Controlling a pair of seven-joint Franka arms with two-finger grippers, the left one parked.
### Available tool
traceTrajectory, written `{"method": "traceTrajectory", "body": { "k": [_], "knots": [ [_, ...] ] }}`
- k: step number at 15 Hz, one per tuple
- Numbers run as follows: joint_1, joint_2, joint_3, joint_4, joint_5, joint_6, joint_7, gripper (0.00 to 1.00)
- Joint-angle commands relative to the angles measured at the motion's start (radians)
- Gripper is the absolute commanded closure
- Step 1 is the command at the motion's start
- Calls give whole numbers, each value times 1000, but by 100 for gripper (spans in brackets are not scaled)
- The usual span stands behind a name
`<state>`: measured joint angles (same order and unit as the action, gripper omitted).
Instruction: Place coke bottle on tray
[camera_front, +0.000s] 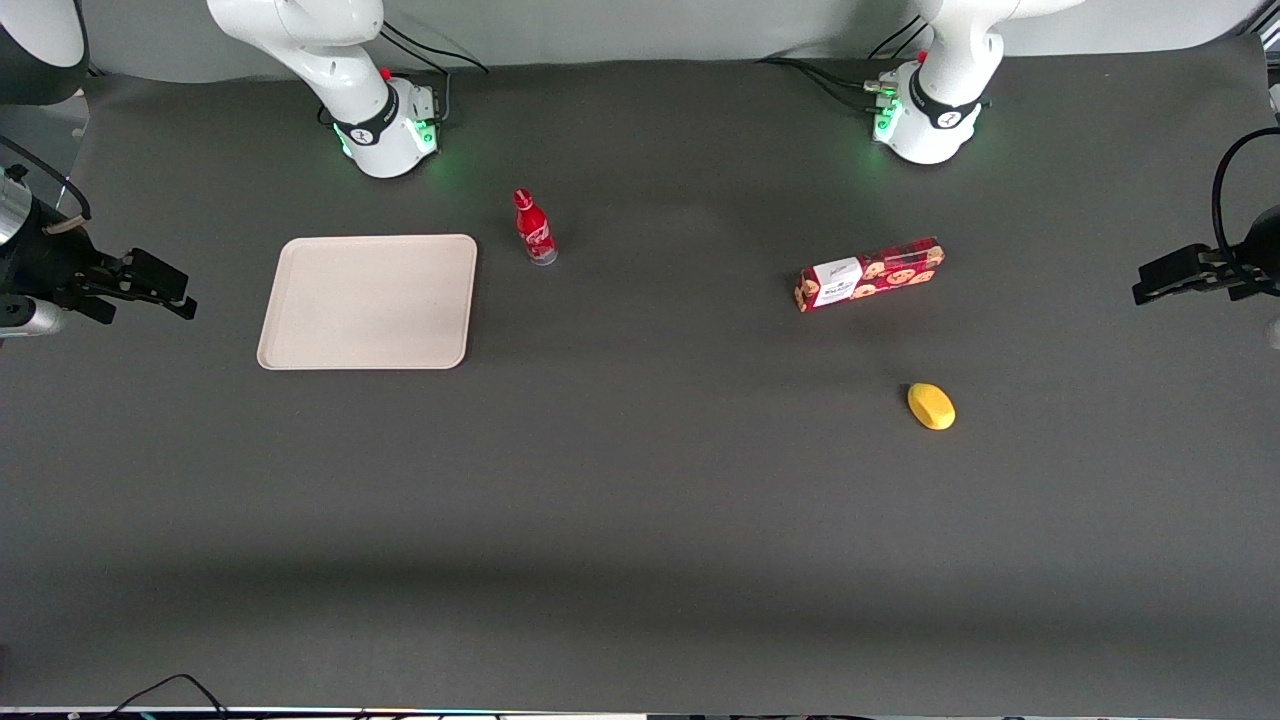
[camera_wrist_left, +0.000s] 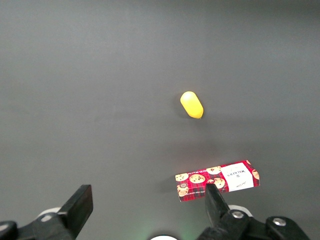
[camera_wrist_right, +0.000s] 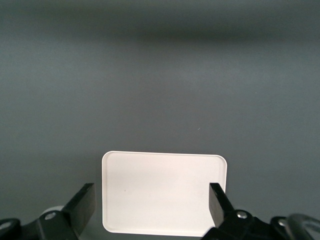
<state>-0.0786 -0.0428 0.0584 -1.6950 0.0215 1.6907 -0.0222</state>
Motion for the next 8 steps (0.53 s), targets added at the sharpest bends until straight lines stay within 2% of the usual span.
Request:
{"method": "traceTrajectory", "body": {
  "k": [1,5,8],
  "knots": [
    [5,-12,-5,-6,-6,-9,-12,0],
    [14,-11,1,0,-2,-11,31,0],
    [23,-15,104,-3,0,-51,101,0]
  ]
}}
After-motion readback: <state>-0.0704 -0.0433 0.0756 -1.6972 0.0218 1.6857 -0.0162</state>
